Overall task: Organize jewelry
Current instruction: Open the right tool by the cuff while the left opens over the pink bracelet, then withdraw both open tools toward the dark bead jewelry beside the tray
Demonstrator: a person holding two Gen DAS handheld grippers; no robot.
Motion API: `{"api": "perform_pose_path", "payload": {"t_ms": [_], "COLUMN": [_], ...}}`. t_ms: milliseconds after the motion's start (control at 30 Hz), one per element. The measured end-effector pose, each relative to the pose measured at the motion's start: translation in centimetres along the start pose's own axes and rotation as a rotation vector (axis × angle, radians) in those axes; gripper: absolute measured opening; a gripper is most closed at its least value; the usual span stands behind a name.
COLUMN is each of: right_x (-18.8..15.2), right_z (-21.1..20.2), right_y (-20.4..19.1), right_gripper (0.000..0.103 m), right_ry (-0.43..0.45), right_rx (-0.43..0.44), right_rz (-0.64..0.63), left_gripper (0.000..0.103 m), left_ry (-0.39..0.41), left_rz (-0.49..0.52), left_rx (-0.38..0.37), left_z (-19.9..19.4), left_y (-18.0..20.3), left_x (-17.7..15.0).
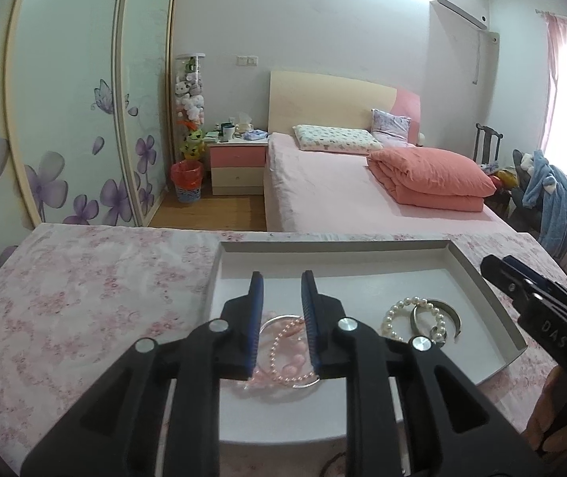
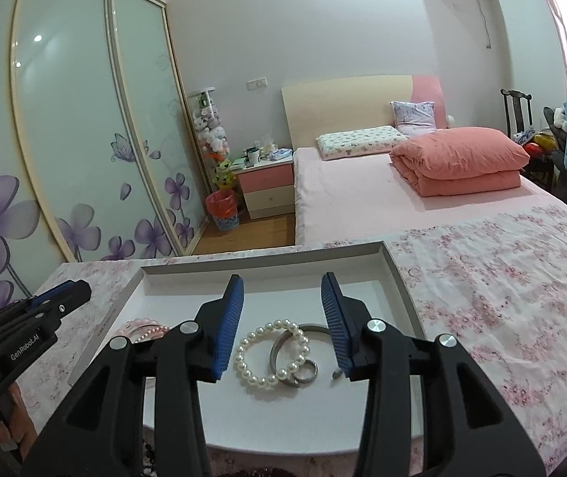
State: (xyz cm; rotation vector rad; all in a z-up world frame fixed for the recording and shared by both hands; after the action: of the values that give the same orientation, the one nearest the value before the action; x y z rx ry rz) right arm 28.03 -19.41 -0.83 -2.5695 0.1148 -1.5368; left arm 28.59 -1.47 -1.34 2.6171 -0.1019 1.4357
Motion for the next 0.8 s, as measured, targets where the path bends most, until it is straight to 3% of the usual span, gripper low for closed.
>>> {"api": "perform_pose_path", "payload": {"t_ms": [233, 500, 800], "right_x": [-0.9, -4.6, -8.6], "right_z": [-2.1, -3.4, -3.9], "right_y": [0.0, 1.0, 1.0], "right_gripper": [0.042, 0.042, 0.046], "right_ry": [-0.017, -0.158, -0.306], "right_rx": [0.016, 0.045, 0.054], "right_rz": [-0.027, -0.036, -0.068], "left_gripper": [0.021, 0.027, 0.041], "left_ry": [-0.010, -0.068, -0.131], "left_rz": [0.008, -0.019, -0.039], "left_rx": [-0.008, -0.019, 0.010], "left_z": [-2.7, -5.2, -6.2], "left_y": [-0.3, -2.0, -3.9], "left_x": [-1.4, -4.8, -8.0]}}
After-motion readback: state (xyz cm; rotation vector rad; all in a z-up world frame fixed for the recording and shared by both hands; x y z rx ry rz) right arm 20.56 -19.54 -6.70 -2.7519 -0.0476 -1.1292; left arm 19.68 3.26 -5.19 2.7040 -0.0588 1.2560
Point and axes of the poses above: each gripper's, at about its wrist camera, not at the fingertips, and z roughly the way its jaws point, y to its right, x to its top, the point moved 3 cm from there along z, roughly the way its jaws point, and after that the axes turned 5 degrees about -x, right-handed, at the moved point
